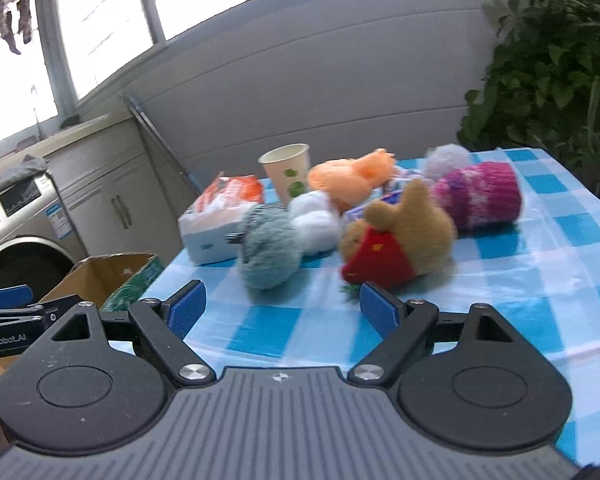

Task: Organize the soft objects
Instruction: 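Move both grippers back toward the table of soft toys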

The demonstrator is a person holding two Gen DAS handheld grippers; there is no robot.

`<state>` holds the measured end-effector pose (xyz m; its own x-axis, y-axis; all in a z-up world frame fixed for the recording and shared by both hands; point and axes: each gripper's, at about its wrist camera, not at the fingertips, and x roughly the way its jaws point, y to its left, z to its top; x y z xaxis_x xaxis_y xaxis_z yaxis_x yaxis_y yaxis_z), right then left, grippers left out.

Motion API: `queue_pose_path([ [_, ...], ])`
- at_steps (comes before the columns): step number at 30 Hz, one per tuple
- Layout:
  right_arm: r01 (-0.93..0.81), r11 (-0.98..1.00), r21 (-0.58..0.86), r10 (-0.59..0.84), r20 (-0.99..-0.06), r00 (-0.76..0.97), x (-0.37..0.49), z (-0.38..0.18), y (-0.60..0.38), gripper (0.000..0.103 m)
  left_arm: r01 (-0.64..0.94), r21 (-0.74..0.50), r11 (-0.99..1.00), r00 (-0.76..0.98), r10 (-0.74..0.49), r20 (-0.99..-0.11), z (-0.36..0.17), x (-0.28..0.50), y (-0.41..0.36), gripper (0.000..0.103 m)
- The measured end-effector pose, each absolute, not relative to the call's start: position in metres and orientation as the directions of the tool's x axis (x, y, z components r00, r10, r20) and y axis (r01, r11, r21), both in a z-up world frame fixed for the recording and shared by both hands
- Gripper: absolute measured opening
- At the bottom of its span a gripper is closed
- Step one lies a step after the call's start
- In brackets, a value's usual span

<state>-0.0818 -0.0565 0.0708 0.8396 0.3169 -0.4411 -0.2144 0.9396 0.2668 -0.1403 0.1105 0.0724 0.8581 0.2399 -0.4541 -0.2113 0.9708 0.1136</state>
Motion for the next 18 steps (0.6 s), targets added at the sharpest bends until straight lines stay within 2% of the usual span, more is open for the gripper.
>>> queue_pose_path([
  [18,-0.037,0.950,0.310,0.183,-0.458,0.870,-0.066,0.051,-0.160,0.103,-0.041,0.149,0.988,0.889,0.105,-0.446,0.071,-0.107,0.017,0.086],
])
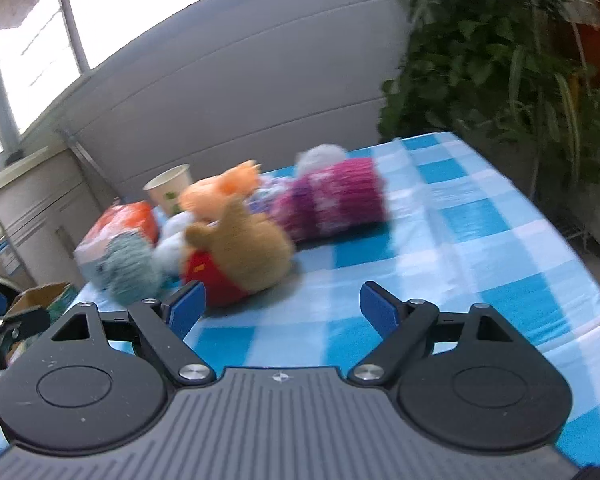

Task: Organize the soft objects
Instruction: 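Move both grippers back toward the table of soft toys, then grasp the pink knit sock roll with the right gripper while the left grasps the teddy bear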

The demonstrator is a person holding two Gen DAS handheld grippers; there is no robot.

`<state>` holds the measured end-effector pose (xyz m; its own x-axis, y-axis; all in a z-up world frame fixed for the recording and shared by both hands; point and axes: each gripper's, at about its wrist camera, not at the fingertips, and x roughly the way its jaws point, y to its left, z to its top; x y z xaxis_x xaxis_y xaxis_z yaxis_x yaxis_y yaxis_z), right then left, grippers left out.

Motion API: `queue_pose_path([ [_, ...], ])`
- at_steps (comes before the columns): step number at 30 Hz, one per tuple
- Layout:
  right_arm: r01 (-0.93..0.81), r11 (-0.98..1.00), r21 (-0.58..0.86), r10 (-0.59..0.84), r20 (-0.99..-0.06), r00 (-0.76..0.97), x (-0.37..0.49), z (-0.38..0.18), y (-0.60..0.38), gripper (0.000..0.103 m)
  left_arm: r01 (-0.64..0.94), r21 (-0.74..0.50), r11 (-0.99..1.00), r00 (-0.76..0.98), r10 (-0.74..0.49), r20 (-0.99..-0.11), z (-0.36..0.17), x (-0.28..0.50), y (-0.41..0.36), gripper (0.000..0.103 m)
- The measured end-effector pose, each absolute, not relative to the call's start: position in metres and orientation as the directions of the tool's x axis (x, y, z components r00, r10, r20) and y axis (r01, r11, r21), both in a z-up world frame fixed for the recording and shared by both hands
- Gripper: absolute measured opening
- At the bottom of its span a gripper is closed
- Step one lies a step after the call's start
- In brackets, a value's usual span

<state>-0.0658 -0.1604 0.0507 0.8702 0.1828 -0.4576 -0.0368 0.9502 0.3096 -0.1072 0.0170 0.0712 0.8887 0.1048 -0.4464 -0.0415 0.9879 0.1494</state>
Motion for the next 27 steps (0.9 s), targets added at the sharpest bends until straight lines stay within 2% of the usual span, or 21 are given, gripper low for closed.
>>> queue_pose_path([
  [12,-0.012,0.919,0.394,0.208,-0.458,0.864,0.005,0.051,-0.210,0.103,0.163,0.173,0.971,0.900,-0.075,-0.429,0.050,-0.058,-0.049,0.085],
  [20,-0.029,0.889,0.457,0.271,-0.474,0.837,0.062,0.036,-0.215,0.103,0.252,0.236,0.938,0.896,-0.134,-0.423,0.036,-0.018,-0.081,0.085],
  [27,-0.052,0.893,0.446,0.286,-0.476,0.832,0.084,0.027,-0.207,0.103,0.307,0.255,0.917,0.878,-0.170,-0.447,0.025,0.006,-0.086,0.085],
])
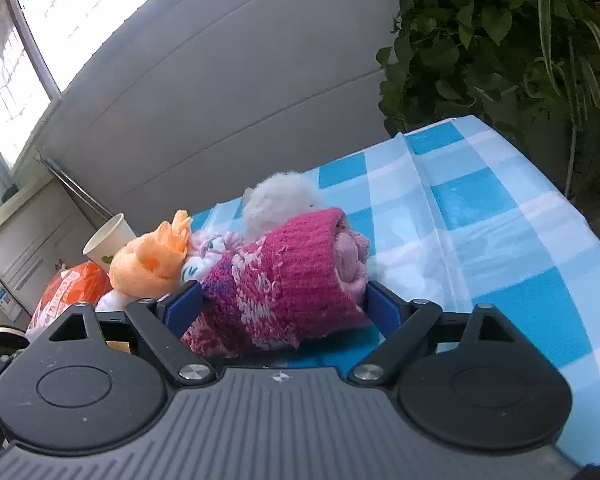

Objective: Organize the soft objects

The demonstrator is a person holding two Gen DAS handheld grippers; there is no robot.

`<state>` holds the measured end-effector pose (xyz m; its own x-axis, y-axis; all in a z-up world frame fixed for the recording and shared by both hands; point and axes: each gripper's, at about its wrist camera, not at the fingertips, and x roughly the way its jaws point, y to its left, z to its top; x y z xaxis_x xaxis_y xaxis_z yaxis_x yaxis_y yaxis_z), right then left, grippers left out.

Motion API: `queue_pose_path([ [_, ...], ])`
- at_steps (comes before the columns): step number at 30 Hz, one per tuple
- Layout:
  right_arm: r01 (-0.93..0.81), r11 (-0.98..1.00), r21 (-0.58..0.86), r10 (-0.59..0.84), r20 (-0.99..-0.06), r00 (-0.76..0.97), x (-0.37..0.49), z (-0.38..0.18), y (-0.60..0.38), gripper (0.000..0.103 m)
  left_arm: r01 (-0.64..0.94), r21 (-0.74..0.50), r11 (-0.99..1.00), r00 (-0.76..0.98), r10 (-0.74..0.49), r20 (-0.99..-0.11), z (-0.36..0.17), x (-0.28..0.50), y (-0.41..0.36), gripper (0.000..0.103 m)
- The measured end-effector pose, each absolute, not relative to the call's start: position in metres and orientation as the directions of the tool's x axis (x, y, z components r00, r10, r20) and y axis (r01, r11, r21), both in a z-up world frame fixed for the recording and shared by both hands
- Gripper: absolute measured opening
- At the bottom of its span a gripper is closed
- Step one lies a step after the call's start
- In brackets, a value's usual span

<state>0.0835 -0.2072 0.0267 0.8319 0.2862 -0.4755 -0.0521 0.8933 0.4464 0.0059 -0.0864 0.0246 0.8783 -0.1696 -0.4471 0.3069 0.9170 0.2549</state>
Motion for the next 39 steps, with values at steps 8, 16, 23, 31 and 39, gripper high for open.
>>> queue_pose_path([
  [8,-0.078,0.915,0.395,0.275,-0.472,0.838,0.094,0.026,-0.199,0.103,0.361,0.261,0.895,0.860,-0.211,-0.466,0.012,0.012,-0.093,0.086],
  [16,-0.084,0.911,0.404,0.294,-0.492,0.819,0.100,0.021,-0.200,0.103,0.329,0.254,0.909,0.858,-0.176,-0.482,0.007,0.018,-0.092,0.076],
  [23,-0.114,0.946,0.305,0.258,-0.491,0.832,0.092,0.024,-0.185,0.097,0.300,0.214,0.930,0.862,-0.168,-0.478,0.010,0.015,-0.089,0.071],
  [31,-0.110,0.959,0.261,0.227,-0.473,0.851,0.073,0.024,-0.181,0.073,0.311,0.139,0.940,0.852,-0.211,-0.480,0.013,0.000,-0.082,0.071],
  [39,-0.086,0.967,0.242,0.192,-0.461,0.866,0.045,0.025,-0.179,0.042,0.290,0.090,0.953,0.857,-0.217,-0.467,0.020,-0.023,-0.063,0.071],
])
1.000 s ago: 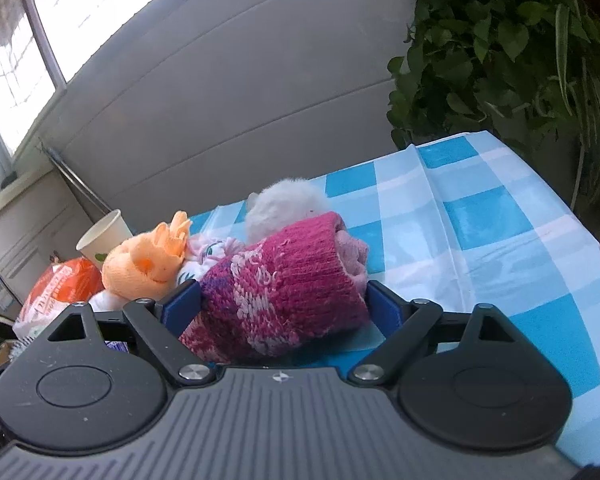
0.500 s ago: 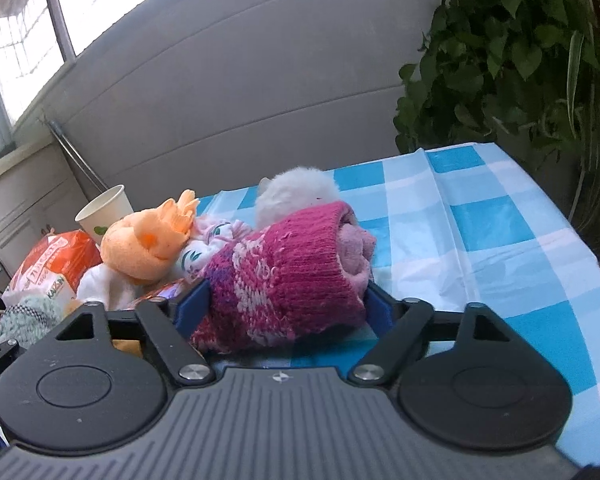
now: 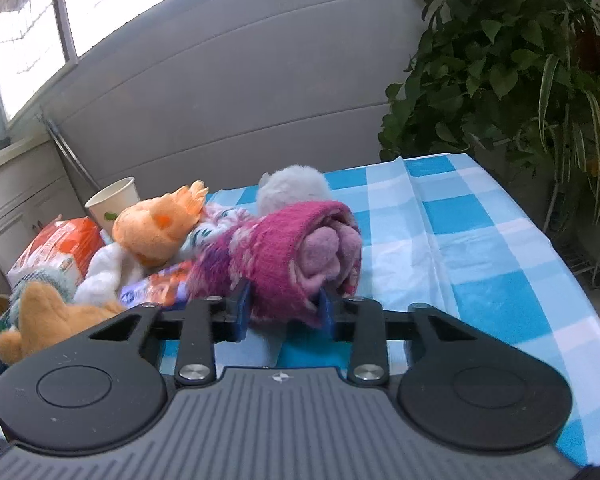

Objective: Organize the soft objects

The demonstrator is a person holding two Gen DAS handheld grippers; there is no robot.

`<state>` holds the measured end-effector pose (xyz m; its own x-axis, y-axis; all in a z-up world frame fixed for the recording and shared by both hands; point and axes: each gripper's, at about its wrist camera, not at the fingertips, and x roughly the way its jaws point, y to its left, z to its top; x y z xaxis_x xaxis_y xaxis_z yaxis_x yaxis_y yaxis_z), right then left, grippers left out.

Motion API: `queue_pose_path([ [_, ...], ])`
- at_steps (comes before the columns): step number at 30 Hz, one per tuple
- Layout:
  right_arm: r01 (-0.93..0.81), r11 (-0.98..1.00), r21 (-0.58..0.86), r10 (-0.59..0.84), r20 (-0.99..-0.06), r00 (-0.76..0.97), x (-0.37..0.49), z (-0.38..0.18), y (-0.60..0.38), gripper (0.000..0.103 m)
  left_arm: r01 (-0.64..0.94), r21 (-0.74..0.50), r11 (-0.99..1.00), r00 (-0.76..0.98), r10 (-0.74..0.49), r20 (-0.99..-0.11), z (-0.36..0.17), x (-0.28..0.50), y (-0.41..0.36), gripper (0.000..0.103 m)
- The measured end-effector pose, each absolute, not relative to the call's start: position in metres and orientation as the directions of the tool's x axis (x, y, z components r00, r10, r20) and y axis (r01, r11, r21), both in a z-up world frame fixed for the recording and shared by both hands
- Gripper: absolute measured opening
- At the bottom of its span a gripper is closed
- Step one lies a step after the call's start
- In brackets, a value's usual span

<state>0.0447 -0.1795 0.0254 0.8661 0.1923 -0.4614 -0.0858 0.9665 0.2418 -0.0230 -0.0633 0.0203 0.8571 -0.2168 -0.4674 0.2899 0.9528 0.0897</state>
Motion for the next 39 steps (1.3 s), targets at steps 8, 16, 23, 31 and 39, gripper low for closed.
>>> queue_pose_path([
  [8,-0.059,0.971,0.233,0.164,-0.464,0.871,0.013,0.025,-0.172,0.035,0.260,0.055,0.964,0.871,-0.210,-0.444,0.031,-0.050,-0.037,0.071],
  [16,-0.069,0.977,0.200,0.154,-0.451,0.879,-0.020,0.037,-0.157,0.032,0.233,0.033,0.972,0.882,-0.197,-0.428,0.037,-0.076,-0.010,0.071],
  [23,-0.117,0.980,0.164,0.178,-0.438,0.881,-0.044,0.052,-0.138,0.029,0.195,0.009,0.981,0.894,-0.174,-0.413,0.044,-0.094,0.018,0.071],
  [31,-0.184,0.976,0.118,0.217,-0.435,0.874,-0.053,0.068,-0.105,0.024,0.133,-0.012,0.991,0.911,-0.127,-0.392,0.050,-0.110,0.050,0.071],
  [39,-0.144,0.987,0.066,0.158,-0.452,0.878,-0.046,0.053,-0.087,0.039,0.093,-0.037,0.995,0.904,-0.100,-0.415,0.040,-0.118,0.074,0.071],
])
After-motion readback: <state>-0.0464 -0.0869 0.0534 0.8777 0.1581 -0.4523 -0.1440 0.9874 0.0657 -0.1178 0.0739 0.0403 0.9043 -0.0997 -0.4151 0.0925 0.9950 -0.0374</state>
